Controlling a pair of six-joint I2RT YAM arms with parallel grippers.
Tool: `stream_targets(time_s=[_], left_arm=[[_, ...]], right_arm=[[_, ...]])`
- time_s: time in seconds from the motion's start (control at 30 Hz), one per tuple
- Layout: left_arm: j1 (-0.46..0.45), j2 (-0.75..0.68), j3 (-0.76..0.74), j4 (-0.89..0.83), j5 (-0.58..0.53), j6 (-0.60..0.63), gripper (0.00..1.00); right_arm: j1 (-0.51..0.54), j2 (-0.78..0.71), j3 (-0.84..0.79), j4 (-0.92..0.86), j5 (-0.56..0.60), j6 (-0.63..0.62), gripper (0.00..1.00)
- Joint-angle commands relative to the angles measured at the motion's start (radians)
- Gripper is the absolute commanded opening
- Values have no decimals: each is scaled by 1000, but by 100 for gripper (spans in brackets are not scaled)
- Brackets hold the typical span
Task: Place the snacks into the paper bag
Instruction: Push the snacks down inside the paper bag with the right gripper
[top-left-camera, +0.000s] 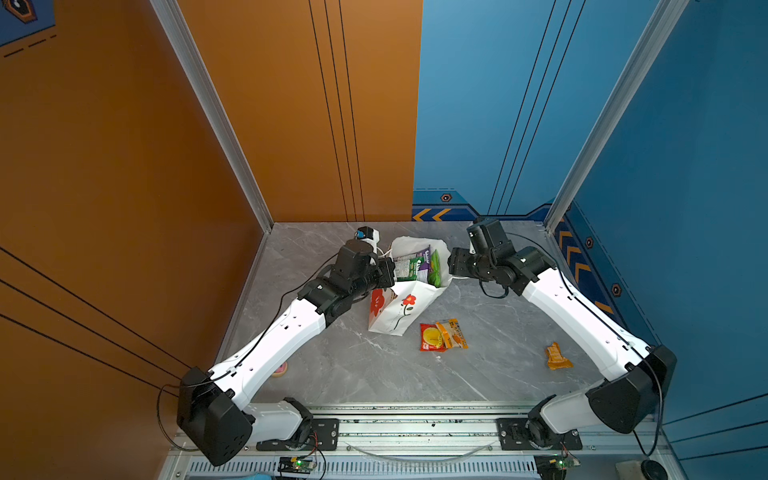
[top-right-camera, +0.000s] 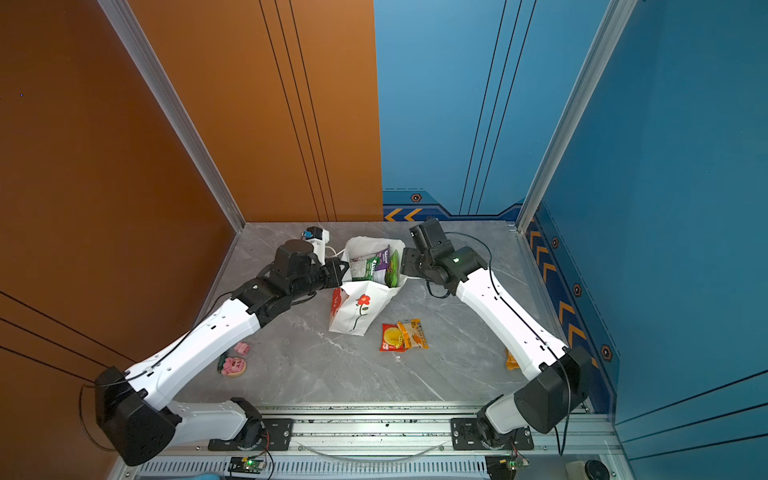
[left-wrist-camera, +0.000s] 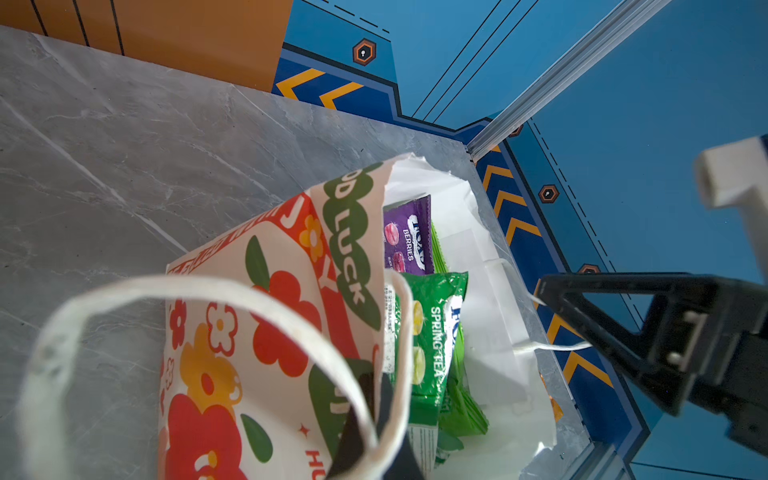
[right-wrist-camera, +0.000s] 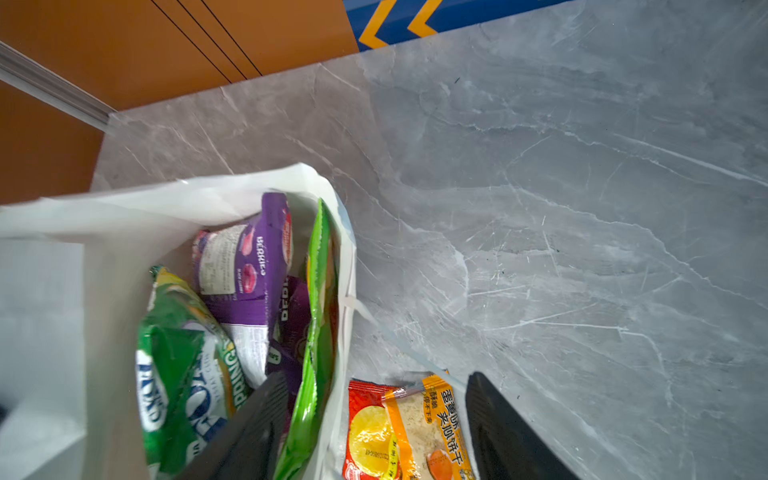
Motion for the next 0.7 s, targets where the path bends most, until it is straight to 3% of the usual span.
stream_targets(time_s=[0.0,0.13,0.27,0.67], left_arm=[[7,-28,-2,66,10,-4,0],[10,-24,-4,67,11,-6,0],[10,-22,-5,66,17,-9,0],[14,-18,-8,107,22,-16,0]], right_arm=[[0,12,-35,-5,-2,-11,72],[3,33,-49,16,-60,-2,70],[8,64,-44,23,-99,-2,61],[37,113,8,36,-180,-10,8]])
